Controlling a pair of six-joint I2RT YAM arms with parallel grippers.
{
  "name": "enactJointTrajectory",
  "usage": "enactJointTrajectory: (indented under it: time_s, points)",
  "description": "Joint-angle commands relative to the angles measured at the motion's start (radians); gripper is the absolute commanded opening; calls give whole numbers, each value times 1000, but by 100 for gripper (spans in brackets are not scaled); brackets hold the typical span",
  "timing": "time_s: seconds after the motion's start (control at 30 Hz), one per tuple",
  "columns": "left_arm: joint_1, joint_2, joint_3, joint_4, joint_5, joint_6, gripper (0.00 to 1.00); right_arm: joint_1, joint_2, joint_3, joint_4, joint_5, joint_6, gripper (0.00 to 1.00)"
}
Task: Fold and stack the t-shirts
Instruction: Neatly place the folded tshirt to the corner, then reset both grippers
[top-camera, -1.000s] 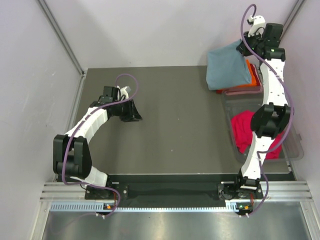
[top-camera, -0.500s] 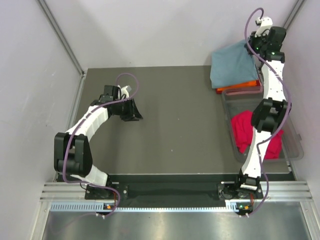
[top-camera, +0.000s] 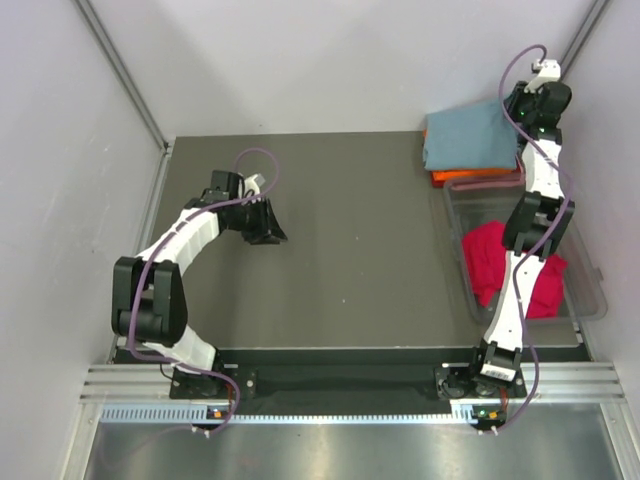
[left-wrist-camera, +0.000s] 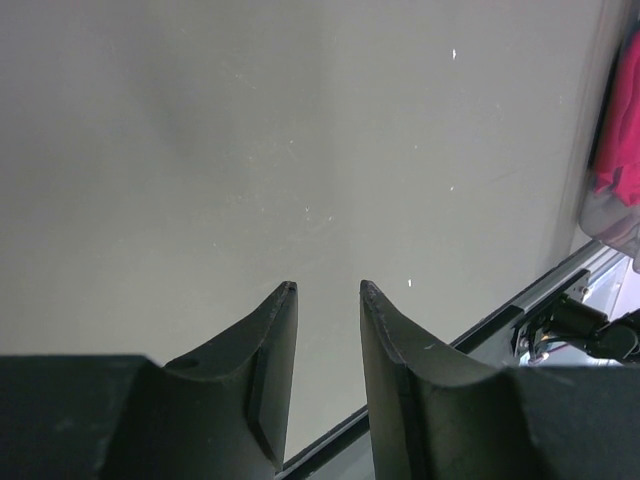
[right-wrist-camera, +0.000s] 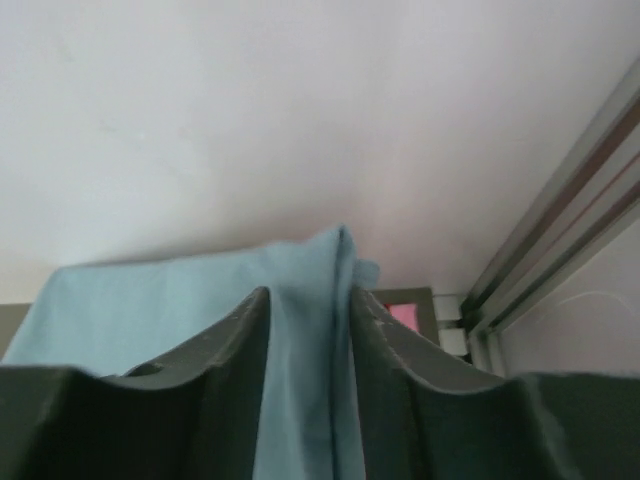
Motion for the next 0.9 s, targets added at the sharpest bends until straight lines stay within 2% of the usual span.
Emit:
enactJointTrajectory:
  time_s: [0.0,0.1,0.17,0.23,0.33,0.43,0.5,0.6,0.63,0.7,0.73,0.77,0.87]
  points:
    - [2,16,18,32,33,-14,37,-9,11,65,178,37,48,41]
    - [2,19,26,30,42,-16,37,-20,-4,46,162,68,68,44]
    - [2,6,21,28,45,-13,37,-22,-70,-25,151,80,106,47]
    - [2,-11,15,32,37,-16,38,-22,-168,-96,148,94,152,55]
    - [2,-44,6,45,37,-25,38,-11,-279,-170,42,94,215,53]
    - [2,-76,-4,82,68,-39,38,18,-435,-353,-25,79,279,52]
    - [2,-100,9,126,106,-50,38,46,-513,-412,-125,62,307,53]
    - [4,-146,26,194,129,-105,38,106,-752,-576,-271,62,356,66]
    - [4,-162,27,250,129,-132,38,124,-805,-686,-291,53,361,76]
    - [4,-202,44,288,110,-145,38,201,-959,-788,-351,45,336,88]
    - [4,-224,53,307,102,-143,39,233,-1006,-863,-383,77,335,99]
    - [4,-237,62,311,96,-137,39,300,-1053,-898,-436,92,330,100]
    - [4,-275,105,285,91,-123,42,423,-1247,-1076,-455,77,354,100]
